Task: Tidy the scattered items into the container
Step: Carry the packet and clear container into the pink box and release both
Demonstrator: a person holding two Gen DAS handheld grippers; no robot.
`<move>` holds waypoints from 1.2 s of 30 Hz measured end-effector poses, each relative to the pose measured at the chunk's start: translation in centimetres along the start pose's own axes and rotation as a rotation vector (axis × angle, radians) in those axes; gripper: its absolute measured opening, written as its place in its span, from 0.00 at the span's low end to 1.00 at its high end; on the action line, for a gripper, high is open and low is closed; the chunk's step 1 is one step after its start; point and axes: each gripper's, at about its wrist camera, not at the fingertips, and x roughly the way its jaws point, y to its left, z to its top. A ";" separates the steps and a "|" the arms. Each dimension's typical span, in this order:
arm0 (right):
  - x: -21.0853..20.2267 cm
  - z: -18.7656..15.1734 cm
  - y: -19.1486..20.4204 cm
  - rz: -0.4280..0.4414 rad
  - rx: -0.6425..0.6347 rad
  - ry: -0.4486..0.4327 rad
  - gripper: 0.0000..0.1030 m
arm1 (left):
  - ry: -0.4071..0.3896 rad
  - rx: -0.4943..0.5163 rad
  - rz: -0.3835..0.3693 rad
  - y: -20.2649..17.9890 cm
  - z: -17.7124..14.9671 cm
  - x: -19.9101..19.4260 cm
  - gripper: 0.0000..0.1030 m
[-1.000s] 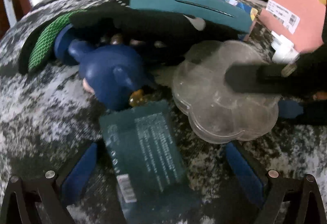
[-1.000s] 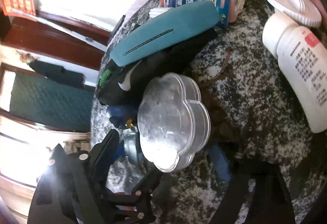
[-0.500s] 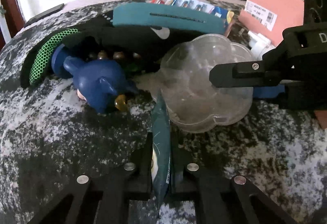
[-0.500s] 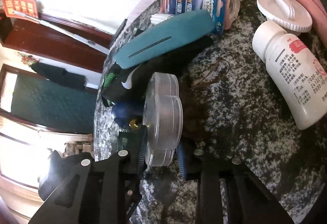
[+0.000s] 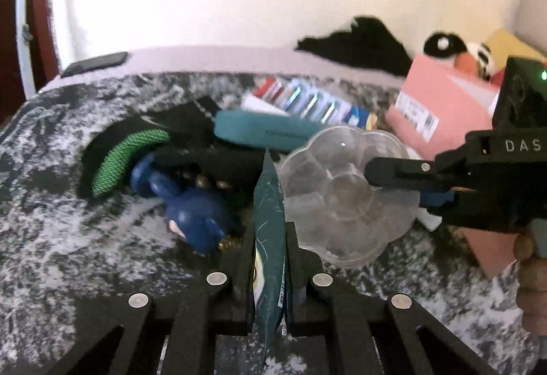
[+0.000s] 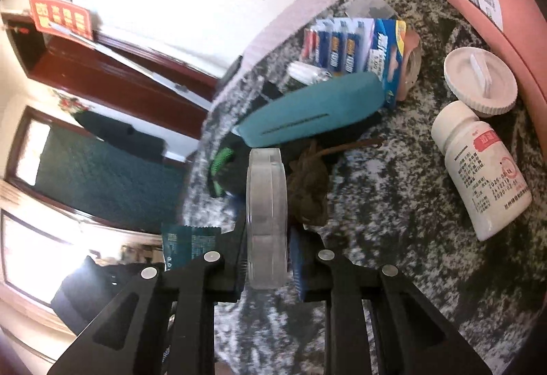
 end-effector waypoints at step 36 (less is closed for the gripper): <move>-22.5 -1.0 7.5 0.468 -0.006 -0.304 0.22 | -0.263 0.091 -0.045 -12.0 5.6 -17.5 0.06</move>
